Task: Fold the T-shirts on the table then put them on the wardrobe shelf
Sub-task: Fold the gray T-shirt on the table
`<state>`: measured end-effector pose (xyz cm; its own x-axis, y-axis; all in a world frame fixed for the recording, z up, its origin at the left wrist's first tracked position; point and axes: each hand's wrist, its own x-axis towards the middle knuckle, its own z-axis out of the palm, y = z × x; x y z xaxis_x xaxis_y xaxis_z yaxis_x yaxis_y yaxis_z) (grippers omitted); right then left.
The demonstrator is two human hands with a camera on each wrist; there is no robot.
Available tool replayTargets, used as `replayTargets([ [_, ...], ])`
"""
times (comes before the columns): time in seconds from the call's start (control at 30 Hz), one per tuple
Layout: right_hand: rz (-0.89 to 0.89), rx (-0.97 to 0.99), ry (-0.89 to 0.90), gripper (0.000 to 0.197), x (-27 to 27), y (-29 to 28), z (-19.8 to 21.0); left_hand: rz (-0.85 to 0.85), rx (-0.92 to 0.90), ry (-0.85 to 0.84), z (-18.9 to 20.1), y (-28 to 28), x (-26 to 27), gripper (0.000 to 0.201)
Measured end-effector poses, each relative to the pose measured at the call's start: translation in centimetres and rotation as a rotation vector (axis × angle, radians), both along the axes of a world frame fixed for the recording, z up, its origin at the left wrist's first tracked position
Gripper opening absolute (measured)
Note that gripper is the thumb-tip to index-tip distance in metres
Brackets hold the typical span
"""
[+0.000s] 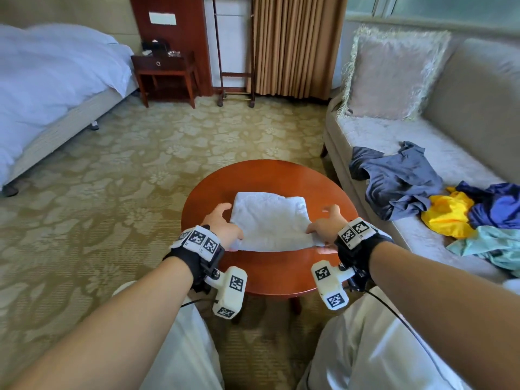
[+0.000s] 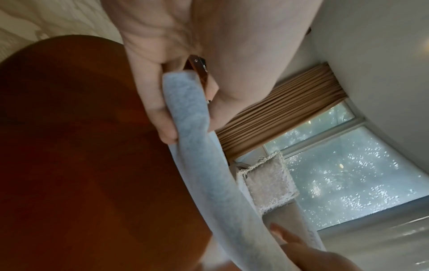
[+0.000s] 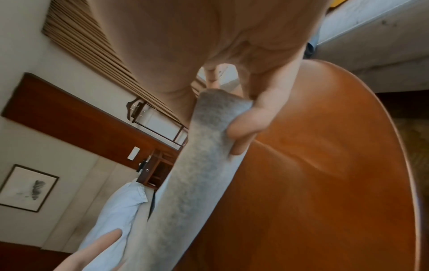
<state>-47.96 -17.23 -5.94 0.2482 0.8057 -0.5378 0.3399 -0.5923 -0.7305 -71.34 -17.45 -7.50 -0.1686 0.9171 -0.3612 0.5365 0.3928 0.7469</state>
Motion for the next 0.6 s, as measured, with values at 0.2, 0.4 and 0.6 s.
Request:
replayTargets([
  [0.2, 0.065, 0.124, 0.209, 0.027, 1.0, -1.1, 0.9, 0.028, 0.056, -0.402, 1.8, -1.2, 0.1, 0.029],
  [0.4, 0.079, 0.097, 0.419, 0.041, 2.2, -2.0, 1.0, 0.172, 0.056, -0.884, 1.4, -1.8, -1.6, 0.021],
  [0.6, 0.212, 0.167, 0.147, 0.042, 3.3, -2.0, 0.6, -0.023, 0.073, -0.691, 0.6, -1.8, -1.9, 0.038],
])
